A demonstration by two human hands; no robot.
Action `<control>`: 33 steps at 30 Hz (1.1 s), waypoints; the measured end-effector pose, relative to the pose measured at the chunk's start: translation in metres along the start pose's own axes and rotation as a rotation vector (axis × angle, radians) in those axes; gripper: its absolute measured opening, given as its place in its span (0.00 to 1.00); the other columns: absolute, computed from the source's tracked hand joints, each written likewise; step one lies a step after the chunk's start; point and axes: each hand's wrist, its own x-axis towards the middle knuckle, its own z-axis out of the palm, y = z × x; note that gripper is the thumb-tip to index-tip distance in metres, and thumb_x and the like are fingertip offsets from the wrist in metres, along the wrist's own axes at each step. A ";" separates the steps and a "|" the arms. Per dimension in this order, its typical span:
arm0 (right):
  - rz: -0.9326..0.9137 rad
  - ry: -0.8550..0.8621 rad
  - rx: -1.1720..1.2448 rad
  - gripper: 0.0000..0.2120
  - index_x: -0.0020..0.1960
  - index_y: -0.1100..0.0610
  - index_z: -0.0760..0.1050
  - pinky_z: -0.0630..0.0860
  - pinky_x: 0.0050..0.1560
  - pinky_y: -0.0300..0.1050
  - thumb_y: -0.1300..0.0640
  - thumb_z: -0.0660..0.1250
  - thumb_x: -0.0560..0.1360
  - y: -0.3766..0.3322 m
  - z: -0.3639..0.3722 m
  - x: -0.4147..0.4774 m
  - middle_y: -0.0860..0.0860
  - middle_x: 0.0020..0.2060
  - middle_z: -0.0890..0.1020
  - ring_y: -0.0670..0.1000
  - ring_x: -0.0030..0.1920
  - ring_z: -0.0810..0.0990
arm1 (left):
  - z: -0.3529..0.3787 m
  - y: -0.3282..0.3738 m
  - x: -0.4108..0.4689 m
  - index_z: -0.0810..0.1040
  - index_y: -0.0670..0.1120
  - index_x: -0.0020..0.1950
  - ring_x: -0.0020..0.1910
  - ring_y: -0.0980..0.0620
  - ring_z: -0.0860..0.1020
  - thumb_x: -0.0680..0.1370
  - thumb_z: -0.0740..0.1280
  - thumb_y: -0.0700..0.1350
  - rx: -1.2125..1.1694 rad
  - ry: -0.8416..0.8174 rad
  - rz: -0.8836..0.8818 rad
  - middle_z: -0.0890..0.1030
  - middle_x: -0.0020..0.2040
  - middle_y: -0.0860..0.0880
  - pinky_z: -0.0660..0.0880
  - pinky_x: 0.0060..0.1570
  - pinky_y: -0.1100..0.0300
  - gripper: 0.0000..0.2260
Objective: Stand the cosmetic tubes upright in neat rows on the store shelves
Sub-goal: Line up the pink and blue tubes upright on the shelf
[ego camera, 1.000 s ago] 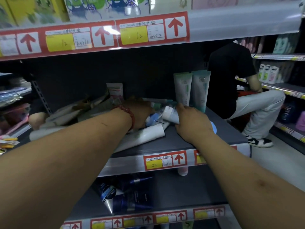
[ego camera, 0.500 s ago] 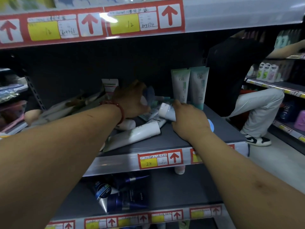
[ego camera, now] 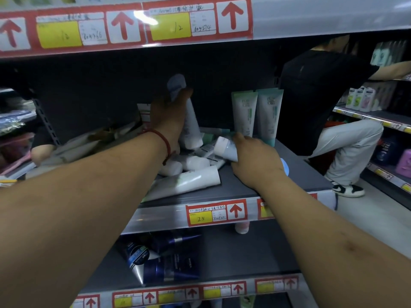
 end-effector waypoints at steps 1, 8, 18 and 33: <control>-0.009 0.011 0.009 0.17 0.60 0.55 0.69 0.66 0.39 0.46 0.55 0.67 0.73 0.000 0.000 0.000 0.53 0.52 0.80 0.58 0.51 0.78 | -0.003 0.003 -0.004 0.77 0.50 0.68 0.56 0.47 0.81 0.71 0.70 0.64 -0.083 -0.009 -0.064 0.81 0.61 0.49 0.79 0.59 0.49 0.29; -0.041 0.087 0.039 0.21 0.60 0.56 0.70 0.68 0.43 0.49 0.49 0.68 0.71 -0.004 -0.015 -0.004 0.56 0.53 0.79 0.60 0.53 0.77 | -0.030 0.006 -0.024 0.83 0.48 0.49 0.36 0.48 0.80 0.71 0.63 0.65 -0.317 -0.074 -0.230 0.81 0.34 0.51 0.80 0.50 0.49 0.22; -0.060 0.021 -0.001 0.21 0.60 0.58 0.70 0.68 0.52 0.52 0.53 0.70 0.70 -0.049 -0.080 -0.053 0.57 0.56 0.75 0.60 0.56 0.72 | -0.127 0.028 -0.121 0.73 0.42 0.54 0.28 0.50 0.74 0.75 0.63 0.40 -0.434 -0.574 -0.397 0.74 0.37 0.45 0.75 0.27 0.60 0.08; 0.195 -0.205 -0.061 0.29 0.74 0.43 0.57 0.68 0.41 0.49 0.48 0.67 0.78 -0.101 -0.112 -0.143 0.57 0.51 0.80 0.62 0.51 0.80 | -0.195 -0.001 -0.210 0.77 0.42 0.54 0.29 0.45 0.76 0.79 0.65 0.47 -0.265 -0.504 -0.480 0.80 0.37 0.44 0.79 0.34 0.52 0.09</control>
